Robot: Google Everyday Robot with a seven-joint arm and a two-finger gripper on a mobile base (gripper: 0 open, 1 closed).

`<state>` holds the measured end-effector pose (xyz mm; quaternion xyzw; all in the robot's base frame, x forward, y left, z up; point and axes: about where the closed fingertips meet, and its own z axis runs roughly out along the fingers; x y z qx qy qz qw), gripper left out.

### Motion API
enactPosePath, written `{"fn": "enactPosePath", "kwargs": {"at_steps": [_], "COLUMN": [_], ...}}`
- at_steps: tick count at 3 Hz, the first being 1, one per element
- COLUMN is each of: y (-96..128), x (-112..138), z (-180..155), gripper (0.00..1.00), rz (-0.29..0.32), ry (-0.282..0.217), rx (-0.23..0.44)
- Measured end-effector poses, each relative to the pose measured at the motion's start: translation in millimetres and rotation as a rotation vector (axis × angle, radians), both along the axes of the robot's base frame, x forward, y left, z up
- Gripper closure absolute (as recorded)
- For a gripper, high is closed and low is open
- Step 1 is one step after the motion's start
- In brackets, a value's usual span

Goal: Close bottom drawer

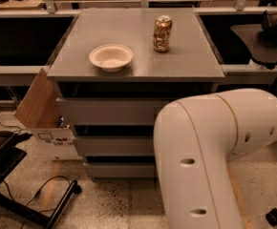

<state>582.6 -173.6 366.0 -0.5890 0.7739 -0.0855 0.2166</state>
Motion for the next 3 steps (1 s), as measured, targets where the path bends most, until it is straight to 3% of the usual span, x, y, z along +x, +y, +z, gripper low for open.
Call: {"fn": "enactPosePath", "kwargs": {"at_steps": [1,2,3], "y": [-33.6,-69.6,-106.0], "x": [-26.3,-92.2,-168.2], "z": [37.2,60.1,68.8], "gripper": [0.0,0.0,0.0], "rz": [-0.069,-0.103,-0.145], "ry": [-0.024,-0.003,0.008], "rx": [-0.08,-0.101,-0.017]}}
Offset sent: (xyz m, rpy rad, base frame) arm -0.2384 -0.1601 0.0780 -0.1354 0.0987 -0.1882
